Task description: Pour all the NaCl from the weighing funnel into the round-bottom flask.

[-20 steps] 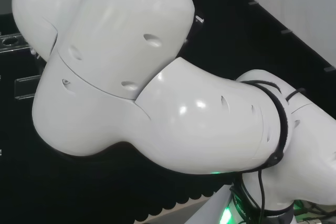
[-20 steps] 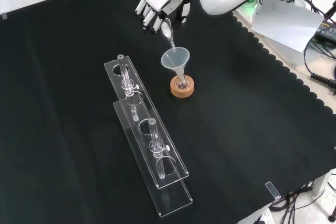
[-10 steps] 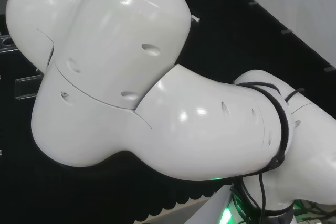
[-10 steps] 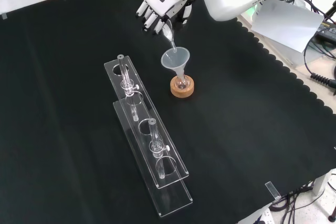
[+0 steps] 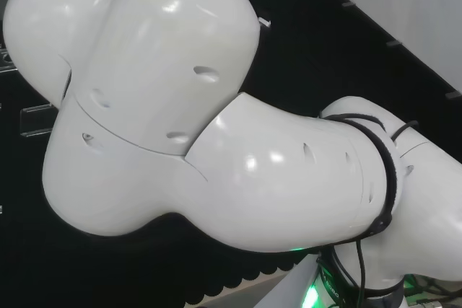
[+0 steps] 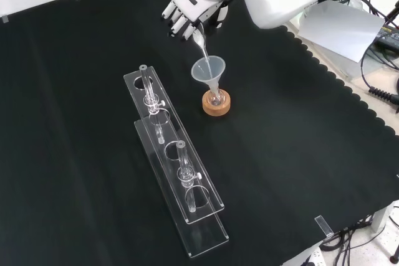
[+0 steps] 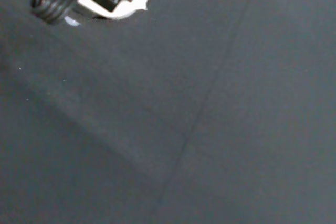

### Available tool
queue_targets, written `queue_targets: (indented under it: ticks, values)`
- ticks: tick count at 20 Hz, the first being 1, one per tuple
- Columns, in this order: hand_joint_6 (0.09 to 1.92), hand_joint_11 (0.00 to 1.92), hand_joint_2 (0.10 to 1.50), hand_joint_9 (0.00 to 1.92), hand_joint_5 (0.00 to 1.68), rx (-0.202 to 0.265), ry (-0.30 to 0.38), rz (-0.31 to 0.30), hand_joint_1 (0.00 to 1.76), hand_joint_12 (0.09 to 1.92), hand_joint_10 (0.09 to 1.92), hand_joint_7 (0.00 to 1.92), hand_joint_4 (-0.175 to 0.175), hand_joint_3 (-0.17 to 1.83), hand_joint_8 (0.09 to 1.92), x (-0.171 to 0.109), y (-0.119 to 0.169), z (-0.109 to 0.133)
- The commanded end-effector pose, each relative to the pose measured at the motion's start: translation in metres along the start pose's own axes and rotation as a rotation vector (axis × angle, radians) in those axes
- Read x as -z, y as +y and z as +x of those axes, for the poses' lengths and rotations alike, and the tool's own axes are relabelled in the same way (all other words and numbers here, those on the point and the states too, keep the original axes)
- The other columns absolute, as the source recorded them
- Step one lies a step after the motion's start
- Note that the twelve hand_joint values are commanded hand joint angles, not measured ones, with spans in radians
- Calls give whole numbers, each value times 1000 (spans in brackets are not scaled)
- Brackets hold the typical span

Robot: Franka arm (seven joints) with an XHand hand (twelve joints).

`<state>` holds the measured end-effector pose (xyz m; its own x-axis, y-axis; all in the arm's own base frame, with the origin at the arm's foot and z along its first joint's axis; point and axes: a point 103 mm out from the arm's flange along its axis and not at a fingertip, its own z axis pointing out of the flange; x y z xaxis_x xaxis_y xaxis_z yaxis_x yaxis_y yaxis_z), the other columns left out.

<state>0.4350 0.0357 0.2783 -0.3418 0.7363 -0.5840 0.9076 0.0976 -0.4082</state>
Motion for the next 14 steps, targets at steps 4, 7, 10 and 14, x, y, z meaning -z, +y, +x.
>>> queue_targets:
  ticks: [4, 7, 10, 14]
  values:
    - [823, 665, 684, 966, 1191, 2, -55, -10, 1097, 1199, 473, 533, 175, 668, 673, 7, -2, 2]
    - [822, 665, 684, 966, 1192, 10, -63, -9, 1097, 1199, 473, 533, 175, 668, 673, 8, -2, 2]
    - [821, 664, 684, 964, 1192, 13, -86, -11, 1097, 1199, 472, 532, 175, 668, 672, 9, -3, 2]
    - [820, 662, 683, 963, 1193, 14, -120, -15, 1097, 1198, 472, 530, 175, 667, 672, 10, -5, 1]
